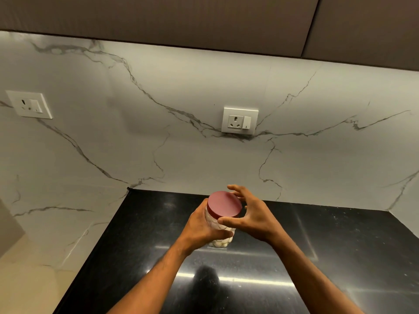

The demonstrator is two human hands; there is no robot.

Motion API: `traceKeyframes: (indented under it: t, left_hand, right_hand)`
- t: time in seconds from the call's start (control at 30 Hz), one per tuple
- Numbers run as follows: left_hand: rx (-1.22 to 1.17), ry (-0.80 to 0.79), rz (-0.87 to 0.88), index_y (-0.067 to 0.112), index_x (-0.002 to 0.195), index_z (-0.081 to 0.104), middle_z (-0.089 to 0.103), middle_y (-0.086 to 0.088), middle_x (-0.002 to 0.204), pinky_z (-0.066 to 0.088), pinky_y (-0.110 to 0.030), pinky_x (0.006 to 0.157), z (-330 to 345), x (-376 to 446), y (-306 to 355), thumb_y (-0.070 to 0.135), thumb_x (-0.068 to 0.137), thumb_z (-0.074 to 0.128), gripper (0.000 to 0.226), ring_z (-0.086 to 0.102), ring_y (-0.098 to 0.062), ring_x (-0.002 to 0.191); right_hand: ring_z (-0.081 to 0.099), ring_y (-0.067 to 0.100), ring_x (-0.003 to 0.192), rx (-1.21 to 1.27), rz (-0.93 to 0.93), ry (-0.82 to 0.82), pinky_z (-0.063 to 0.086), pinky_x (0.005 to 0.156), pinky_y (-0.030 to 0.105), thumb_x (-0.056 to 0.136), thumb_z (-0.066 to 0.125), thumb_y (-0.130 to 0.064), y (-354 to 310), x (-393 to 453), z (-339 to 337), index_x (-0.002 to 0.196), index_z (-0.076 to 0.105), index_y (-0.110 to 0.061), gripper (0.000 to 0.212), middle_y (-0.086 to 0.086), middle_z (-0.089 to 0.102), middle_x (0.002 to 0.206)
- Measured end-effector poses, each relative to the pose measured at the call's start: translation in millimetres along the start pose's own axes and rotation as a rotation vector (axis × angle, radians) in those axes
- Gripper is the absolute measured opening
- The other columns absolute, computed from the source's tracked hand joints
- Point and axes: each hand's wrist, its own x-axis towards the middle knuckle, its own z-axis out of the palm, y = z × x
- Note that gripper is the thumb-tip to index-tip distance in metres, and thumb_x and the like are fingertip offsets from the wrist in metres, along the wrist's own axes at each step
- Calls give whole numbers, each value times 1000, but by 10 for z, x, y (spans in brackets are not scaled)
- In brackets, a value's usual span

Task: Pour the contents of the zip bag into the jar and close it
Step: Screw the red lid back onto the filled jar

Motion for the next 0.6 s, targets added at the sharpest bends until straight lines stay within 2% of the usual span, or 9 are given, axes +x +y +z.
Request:
traceKeyframes:
  t: [0.07, 0.13, 0.23, 0.33, 0.4, 0.5, 0.6]
  left_hand:
    - [-2, -10, 2, 37, 138, 41, 61, 10, 127, 54, -36, 102, 6, 0, 12, 39, 56, 95, 98, 61, -8, 117]
    - [-8, -21, 12, 34, 140, 41, 61, 8, 127, 53, -37, 102, 1, -2, 24, 38, 57, 94, 99, 61, -8, 118]
    - [-27, -22, 27, 30, 141, 41, 62, 6, 128, 53, -38, 103, -12, 13, 41, 31, 59, 94, 98, 61, -10, 118]
    - [-32, -11, 33, 28, 140, 42, 63, 5, 128, 53, -39, 103, -4, 20, 63, 28, 60, 94, 95, 62, -10, 118]
    - [-39, 12, 36, 28, 140, 43, 63, 4, 128, 53, -41, 103, 13, 20, 87, 29, 61, 94, 94, 62, -11, 118]
    - [-41, 45, 43, 26, 141, 43, 62, 4, 130, 52, -41, 104, 38, 14, 108, 41, 58, 93, 98, 62, -12, 119]
    - [-39, 31, 38, 23, 142, 43, 62, 2, 131, 52, -41, 104, 22, 3, 90, 38, 59, 93, 99, 62, -14, 120]
  right_hand:
    - [50, 8, 118, -81, -18, 77, 49, 95, 20, 58, 71, -76, -20, -5, 56, 141, 39, -27, 102, -4, 50, 138]
    - [47, 10, 122, -75, -12, 42, 49, 101, 30, 55, 68, -79, -23, 6, 42, 143, 36, -28, 107, -4, 45, 140]
    - [44, 8, 128, 107, -17, -112, 45, 105, 26, 62, 77, -62, 5, 42, -37, 149, 29, -30, 104, -7, 41, 146]
    - [46, 1, 127, 196, -41, -79, 44, 98, 15, 68, 82, -46, 35, 50, -35, 147, 33, -32, 94, -9, 47, 143]
    - [49, -1, 123, 196, -38, 45, 47, 97, 16, 66, 83, -49, 35, 29, 51, 143, 38, -30, 92, -7, 51, 138]
    - [54, 6, 118, 156, -27, 227, 50, 97, 22, 59, 77, -66, 24, -4, 248, 138, 43, -25, 95, -6, 54, 132]
    - [51, 8, 120, 185, -17, 204, 47, 99, 20, 57, 75, -69, 27, 0, 273, 142, 37, -27, 102, -5, 50, 134]
